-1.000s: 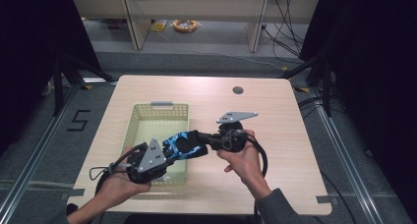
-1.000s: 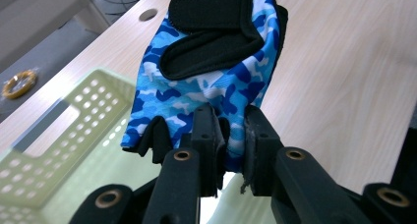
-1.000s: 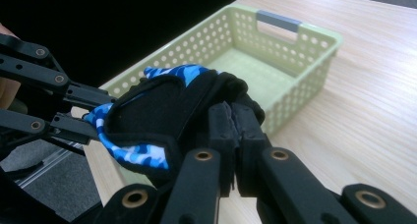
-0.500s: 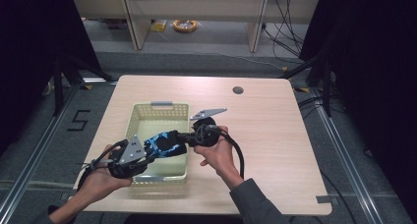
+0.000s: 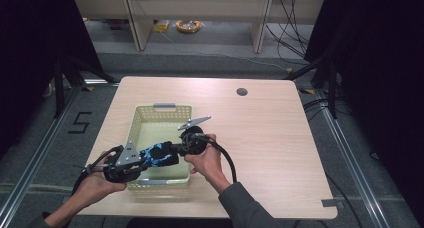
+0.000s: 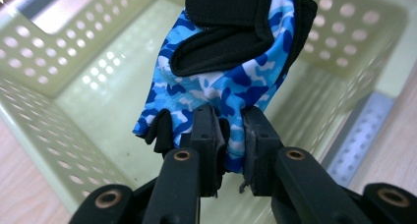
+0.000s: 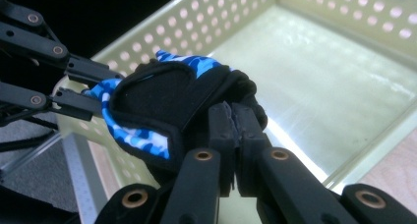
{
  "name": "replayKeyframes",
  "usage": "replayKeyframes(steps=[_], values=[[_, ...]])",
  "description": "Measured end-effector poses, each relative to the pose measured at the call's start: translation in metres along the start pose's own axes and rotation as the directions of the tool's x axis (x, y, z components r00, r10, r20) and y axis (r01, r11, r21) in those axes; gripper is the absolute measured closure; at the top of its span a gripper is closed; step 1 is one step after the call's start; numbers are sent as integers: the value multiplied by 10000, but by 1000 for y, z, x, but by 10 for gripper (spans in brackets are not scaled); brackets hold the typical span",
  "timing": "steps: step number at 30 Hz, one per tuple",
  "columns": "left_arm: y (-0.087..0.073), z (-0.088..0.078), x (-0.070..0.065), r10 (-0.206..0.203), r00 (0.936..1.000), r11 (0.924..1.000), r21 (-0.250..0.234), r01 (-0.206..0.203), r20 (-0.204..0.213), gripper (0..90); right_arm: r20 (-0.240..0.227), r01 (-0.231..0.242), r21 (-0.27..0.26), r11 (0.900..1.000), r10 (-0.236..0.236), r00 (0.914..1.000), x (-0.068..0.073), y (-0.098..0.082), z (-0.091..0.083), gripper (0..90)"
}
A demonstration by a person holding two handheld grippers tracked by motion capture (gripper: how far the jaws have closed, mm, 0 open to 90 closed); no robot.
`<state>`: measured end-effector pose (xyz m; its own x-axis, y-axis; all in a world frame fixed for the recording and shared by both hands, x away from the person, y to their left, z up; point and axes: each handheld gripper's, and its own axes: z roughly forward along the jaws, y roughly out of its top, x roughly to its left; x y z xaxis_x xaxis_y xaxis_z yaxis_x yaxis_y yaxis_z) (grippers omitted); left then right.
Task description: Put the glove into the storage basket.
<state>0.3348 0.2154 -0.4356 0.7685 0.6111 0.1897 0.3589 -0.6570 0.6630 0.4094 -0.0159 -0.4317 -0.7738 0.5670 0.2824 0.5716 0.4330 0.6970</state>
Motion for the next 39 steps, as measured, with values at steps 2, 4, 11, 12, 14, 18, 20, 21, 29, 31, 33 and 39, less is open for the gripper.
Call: replayKeyframes(steps=[2,4,11,12,14,18,20,21,29,31,33,39], values=[[-2,4,1,-24,9999,10000,82,23,116,774,166,94,349,9993,-100,9998,0,-1,5,891],[-4,9,1,-94,9997,9998,188,90,210,774,260,163,626,9979,-180,9995,1,-2,10,891],[-8,17,3,-402,9970,9972,656,359,655,760,516,428,1341,9900,-501,9974,2,-4,24,890],[-8,18,3,-365,9957,9962,813,296,846,750,529,403,1454,9886,-484,9974,3,-4,26,890],[-8,18,4,-456,9925,9941,1033,338,1136,714,602,342,1685,9851,-449,9972,4,-4,28,890],[-5,15,10,-801,9891,9919,1076,669,1232,635,796,323,1955,9802,-487,9956,2,-5,34,890],[-2,12,12,-636,9912,9938,979,523,1161,595,867,266,1996,9795,-447,9952,3,-5,35,890],[0,10,12,-817,9897,9929,958,706,1178,589,909,278,1998,9794,-468,9948,3,-5,35,890],[9,-3,15,-673,9914,9931,1030,558,1124,448,1145,777,2075,9751,-1031,9880,8,-5,29,884],[10,-5,15,-619,9925,9928,1083,504,1057,417,1028,861,2149,9728,-1102,9886,11,-5,28,880],[11,-6,15,-746,9923,9924,1049,642,992,418,1133,990,2099,9727,-1247,9857,10,-4,27,850],[13,-7,15,-1012,9900,9923,815,933,985,388,1619,1561,1829,9707,-1864,9690,18,3,19,692]])
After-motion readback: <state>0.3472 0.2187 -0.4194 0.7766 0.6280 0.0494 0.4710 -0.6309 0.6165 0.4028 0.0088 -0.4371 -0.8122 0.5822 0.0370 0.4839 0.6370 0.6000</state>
